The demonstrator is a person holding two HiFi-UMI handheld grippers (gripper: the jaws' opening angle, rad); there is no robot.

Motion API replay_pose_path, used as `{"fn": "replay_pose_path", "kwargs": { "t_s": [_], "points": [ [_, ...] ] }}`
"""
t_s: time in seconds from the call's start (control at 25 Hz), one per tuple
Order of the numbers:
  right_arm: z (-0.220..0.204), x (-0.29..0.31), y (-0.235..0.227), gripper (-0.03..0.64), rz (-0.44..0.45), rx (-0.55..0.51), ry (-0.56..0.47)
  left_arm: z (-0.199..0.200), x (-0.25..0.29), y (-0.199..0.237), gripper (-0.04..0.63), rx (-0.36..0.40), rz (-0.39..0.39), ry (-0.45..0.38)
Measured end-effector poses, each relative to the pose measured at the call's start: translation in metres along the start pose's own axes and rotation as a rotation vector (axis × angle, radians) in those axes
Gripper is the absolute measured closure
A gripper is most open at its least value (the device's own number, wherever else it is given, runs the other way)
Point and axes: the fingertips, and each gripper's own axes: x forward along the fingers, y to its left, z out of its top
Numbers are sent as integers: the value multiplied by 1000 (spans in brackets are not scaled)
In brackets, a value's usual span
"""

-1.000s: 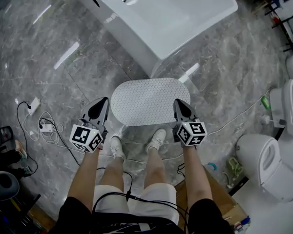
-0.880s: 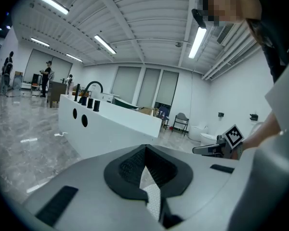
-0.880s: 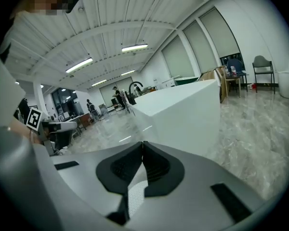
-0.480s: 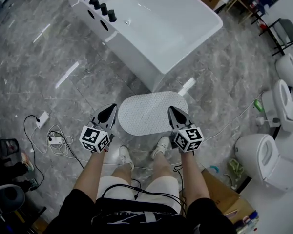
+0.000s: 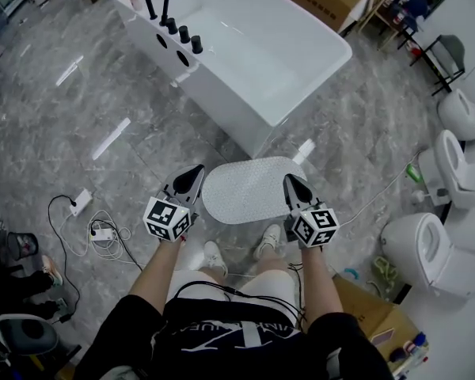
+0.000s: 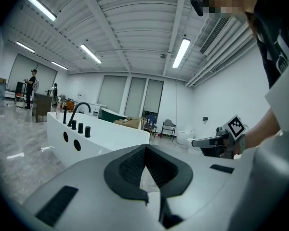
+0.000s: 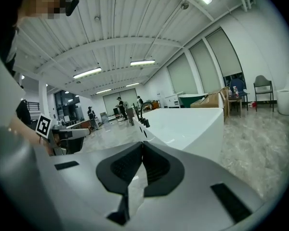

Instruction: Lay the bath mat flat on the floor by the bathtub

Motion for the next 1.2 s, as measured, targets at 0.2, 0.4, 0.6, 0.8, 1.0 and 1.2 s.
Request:
{"fn": "replay_pose_path", "kwargs": {
  "t_s": [0.2, 0.4, 0.6, 0.8, 1.0, 1.2],
  "points": [
    [28, -28, 28, 591, -27, 16, -52, 33, -36, -2, 581, -12, 10, -49],
    [45, -55, 52, 591, -42, 23, -98, 64, -64, -7, 581, 13, 13, -83],
    [55, -77, 64, 591, -35, 0, -113, 88, -85, -22, 581, 59, 30, -113],
    [65, -98, 68, 591, -21, -17, -106, 104, -105, -32, 581, 46, 92, -150],
    [76, -118, 70, 591, 9, -61, -90, 110, -119, -58, 581, 73, 116, -146],
    [86, -133, 77, 591, 53, -58, -101, 117, -133, -83, 581, 65, 130, -173]
  ]
}}
